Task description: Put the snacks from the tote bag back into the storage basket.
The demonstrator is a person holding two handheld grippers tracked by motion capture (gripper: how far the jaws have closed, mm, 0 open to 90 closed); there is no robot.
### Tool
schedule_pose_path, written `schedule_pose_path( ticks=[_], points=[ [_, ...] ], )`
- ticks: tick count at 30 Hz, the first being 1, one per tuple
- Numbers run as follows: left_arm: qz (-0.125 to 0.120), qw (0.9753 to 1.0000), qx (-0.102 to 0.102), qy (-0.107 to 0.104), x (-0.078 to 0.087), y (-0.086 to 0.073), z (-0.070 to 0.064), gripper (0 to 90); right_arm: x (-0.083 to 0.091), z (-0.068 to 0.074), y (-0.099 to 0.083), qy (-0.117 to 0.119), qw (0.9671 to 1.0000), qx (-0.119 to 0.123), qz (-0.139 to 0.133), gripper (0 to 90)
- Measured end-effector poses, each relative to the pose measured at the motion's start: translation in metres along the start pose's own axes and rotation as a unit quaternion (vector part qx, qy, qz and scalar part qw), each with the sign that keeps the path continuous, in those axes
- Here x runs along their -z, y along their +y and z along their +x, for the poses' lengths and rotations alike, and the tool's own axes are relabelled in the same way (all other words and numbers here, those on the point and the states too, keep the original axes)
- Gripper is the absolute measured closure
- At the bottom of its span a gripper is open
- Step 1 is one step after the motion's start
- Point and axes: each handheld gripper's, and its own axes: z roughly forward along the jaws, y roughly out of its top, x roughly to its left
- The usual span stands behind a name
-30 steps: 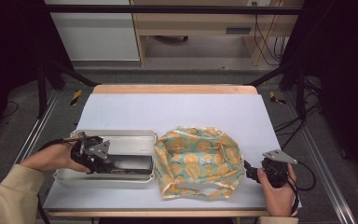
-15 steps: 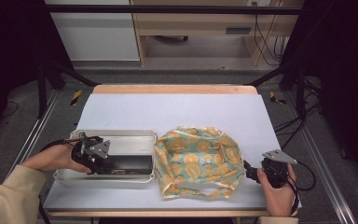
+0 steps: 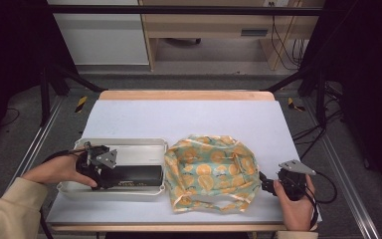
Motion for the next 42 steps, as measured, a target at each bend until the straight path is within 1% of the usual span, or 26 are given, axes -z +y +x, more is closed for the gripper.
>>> schedule_pose_path(
  ticks=[2, 4, 5, 8, 11, 12, 14, 16, 17, 19, 22, 24, 25, 26, 28, 29, 30, 31, 32, 33, 34, 36, 37, 39, 40, 42],
  points=[
    [-0.014, 0.9998, 0.014, 0.01, 0.005, 0.001, 0.0, 12.5, 0.0, 0.0, 0.0, 0.0, 1.0, -0.001, -0.001, 9.8],
    [-0.031, 0.999, 0.028, 0.017, 0.011, 0.001, 0.0, 10.0, 0.0, 0.0, 0.0, 0.0, 1.0, 0.001, -0.001, 9.8],
    [-0.044, 0.9981, 0.037, 0.023, 0.014, 0.001, -0.001, 9.7, 0.001, 0.0, 0.0, 0.0, 1.0, 0.0, -0.001, 9.7],
    [-0.061, 0.9957, 0.057, 0.039, 0.02, 0.003, -0.002, 8.5, 0.0, 0.0, 0.0, 0.0, 1.0, 0.0, -0.001, 9.7],
    [-0.086, 0.9906, 0.085, 0.064, 0.025, 0.006, -0.003, 8.4, 0.0, 0.0, 0.0, -0.001, 1.0, 0.0, -0.001, 9.7],
    [-0.095, 0.9889, 0.093, 0.067, 0.025, 0.007, -0.004, 8.4, 0.0, 0.0, 0.0, -0.001, 1.0, 0.001, -0.001, 9.7],
    [-0.115, 0.9842, 0.113, 0.073, 0.025, 0.009, -0.005, 8.4, 0.001, 0.0, 0.0, -0.001, 1.0, 0.001, -0.001, 9.7],
    [-0.133, 0.9805, 0.124, 0.075, 0.025, 0.012, -0.007, 8.4, 0.001, 0.0, 0.0, -0.001, 1.0, -0.001, -0.001, 9.7],
    [-0.144, 0.9776, 0.134, 0.074, 0.025, 0.015, -0.008, 8.3, 0.001, 0.0, 0.0, -0.001, 1.0, -0.001, -0.001, 9.8],
    [-0.154, 0.9743, 0.143, 0.079, 0.025, 0.019, -0.009, 7.5, 0.001, 0.0, 0.0, -0.002, 1.0, 0.001, -0.003, 9.7],
    [-0.16, 0.97, 0.158, 0.093, 0.024, 0.024, -0.008, 7.5, 0.001, 0.0, 0.0, -0.001, 1.0, 0.0, -0.003, 9.8],
    [-0.173, 0.9637, 0.176, 0.101, 0.025, 0.027, -0.007, 7.5, 0.001, 0.0, 0.0, -0.001, 1.0, 0.0, -0.004, 9.7],
    [-0.18, 0.9597, 0.188, 0.106, 0.025, 0.029, -0.006, 7.2, 0.002, 0.0, 0.001, -0.001, 1.0, -0.001, -0.004, 9.7],
    [-0.19, 0.9536, 0.205, 0.112, 0.025, 0.03, -0.005, 6.3, 0.002, 0.0, 0.001, -0.001, 1.0, -0.001, -0.004, 9.7],
    [-0.2, 0.9449, 0.229, 0.123, 0.025, 0.031, -0.003, 5.9, 0.002, 0.0, 0.001, 0.0, 1.0, 0.0, -0.004, 9.8],
    [-0.205, 0.9394, 0.242, 0.131, 0.025, 0.031, -0.001, 5.9, 0.001, 0.0, 0.001, 0.0, 1.0, 0.0, -0.004, 9.7],
    [-0.212, 0.9328, 0.256, 0.138, 0.026, 0.031, 0.001, 5.9, 0.001, 0.0, 0.001, 0.0, 1.0, 0.002, -0.004, 9.7],
    [-0.217, 0.9298, 0.262, 0.141, 0.026, 0.03, 0.002, 6.0, 0.001, 0.0, 0.001, 0.0, 1.0, 0.001, -0.004, 9.7],
    [-0.224, 0.9261, 0.269, 0.141, 0.026, 0.03, 0.003, 6.0, 0.001, 0.0, 0.001, 0.0, 1.0, 0.001, -0.005, 9.7],
    [-0.228, 0.9236, 0.273, 0.143, 0.027, 0.03, 0.003, 6.0, 0.001, 0.0, 0.001, 0.001, 1.0, 0.001, -0.004, 9.7],
    [-0.23, 0.9227, 0.274, 0.144, 0.027, 0.03, 0.003, 6.0, 0.002, 0.0, 0.001, 0.001, 1.0, 0.0, -0.004, 9.8],
    [-0.232, 0.9221, 0.274, 0.144, 0.027, 0.029, 0.003, 6.0, 0.002, -0.001, 0.001, 0.0, 1.0, 0.0, -0.004, 9.7],
    [-0.232, 0.9207, 0.277, 0.148, 0.027, 0.029, 0.003, 6.0, 0.001, -0.001, 0.001, 0.0, 1.0, 0.0, -0.004, 9.7],
    [-0.23, 0.92, 0.278, 0.152, 0.027, 0.028, 0.002, 6.0, 0.001, -0.001, 0.0, 0.001, 1.0, 0.001, -0.004, 9.7],
    [-0.23, 0.9189, 0.281, 0.154, 0.027, 0.028, 0.001, 6.0, 0.002, 0.0, 0.001, 0.001, 1.0, -0.001, -0.005, 9.7],
    [-0.23, 0.9179, 0.283, 0.157, 0.027, 0.027, 0.001, 6.0, 0.002, 0.0, 0.001, 0.0, 1.0, 0.0, -0.005, 9.7]
  ],
)
